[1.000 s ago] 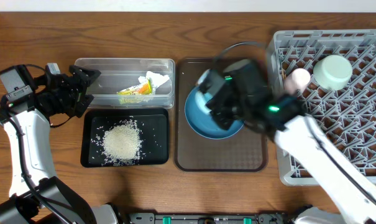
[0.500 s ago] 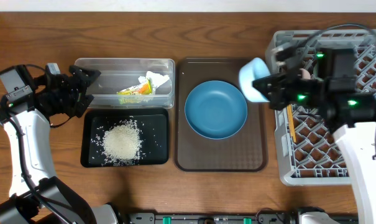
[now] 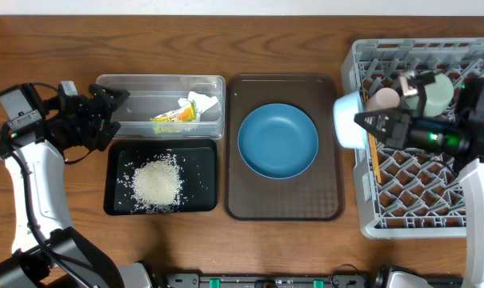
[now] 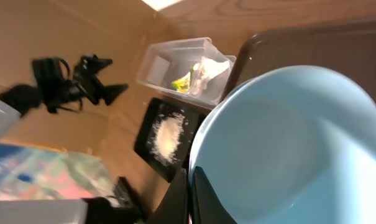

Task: Sort waste into correct bins and load items into the dishwasher rack
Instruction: 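Carry the light-blue bowl with the right gripper into the rack's front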

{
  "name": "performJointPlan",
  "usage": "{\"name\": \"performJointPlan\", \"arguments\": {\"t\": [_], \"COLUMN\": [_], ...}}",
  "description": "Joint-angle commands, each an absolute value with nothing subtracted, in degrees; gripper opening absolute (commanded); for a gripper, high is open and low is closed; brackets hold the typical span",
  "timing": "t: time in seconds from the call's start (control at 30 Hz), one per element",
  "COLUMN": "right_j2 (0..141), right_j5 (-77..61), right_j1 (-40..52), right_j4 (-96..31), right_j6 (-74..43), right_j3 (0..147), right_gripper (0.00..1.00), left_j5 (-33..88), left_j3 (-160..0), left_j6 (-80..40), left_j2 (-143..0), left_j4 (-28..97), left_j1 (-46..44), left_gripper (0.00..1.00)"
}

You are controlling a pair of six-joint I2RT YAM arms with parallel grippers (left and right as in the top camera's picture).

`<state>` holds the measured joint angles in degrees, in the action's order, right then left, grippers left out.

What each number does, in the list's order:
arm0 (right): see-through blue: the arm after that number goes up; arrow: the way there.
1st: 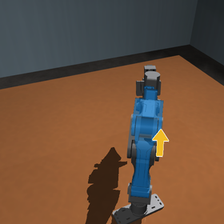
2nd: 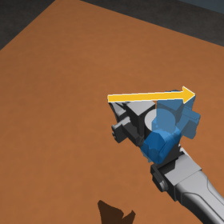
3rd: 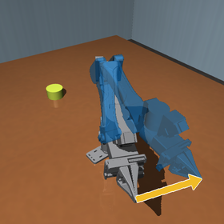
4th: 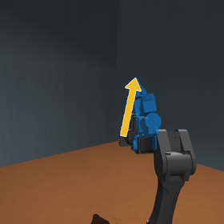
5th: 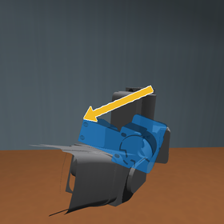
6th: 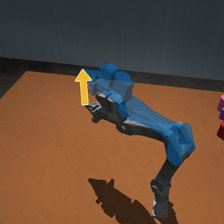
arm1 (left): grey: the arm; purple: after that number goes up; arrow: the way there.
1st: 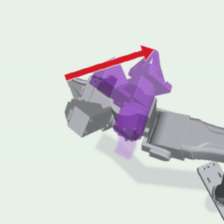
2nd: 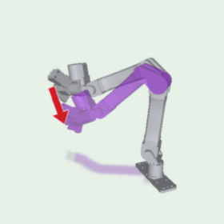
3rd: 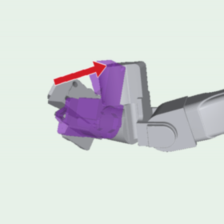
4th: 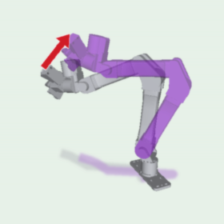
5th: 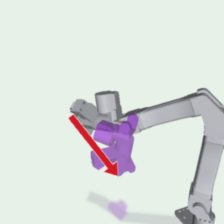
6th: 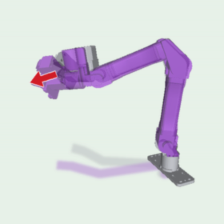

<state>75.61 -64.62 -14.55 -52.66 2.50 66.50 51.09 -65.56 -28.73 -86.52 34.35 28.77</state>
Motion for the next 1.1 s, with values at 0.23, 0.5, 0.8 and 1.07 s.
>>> {"name": "performJointPlan", "arguments": {"t": [0.23,0.5,0.8,1.07], "right_j2": [75.1,75.1,75.1,75.1], "right_j5": [-78.7,-81.4,-75.7,-71.3], "right_j1": [-28.7,-36.1,-42.9,-44.1], "right_j4": [-48.2,-41.6,-41.5,-41.5], "right_j6": [3.5,3.4,3.5,3.4], "right_j3": [53.2,44.7,43.4,43.4], "right_gripper": [0.01,0.01,0.01,0.03], "left_j5": [51.8,51.8,51.8,51.8], "left_j3": [-65.9,-65.9,-65.9,-65.9], "left_j6": [-29.2,-29.2,-29.2,-29.2], "left_j2": [-86.5,-86.5,-86.5,-86.5], "left_j4": [34.5,34.5,34.5,34.5], "left_j1": [29.0,29.0,29.0,29.0], "left_gripper": [0.94,0.94,0.94,0.94]}}
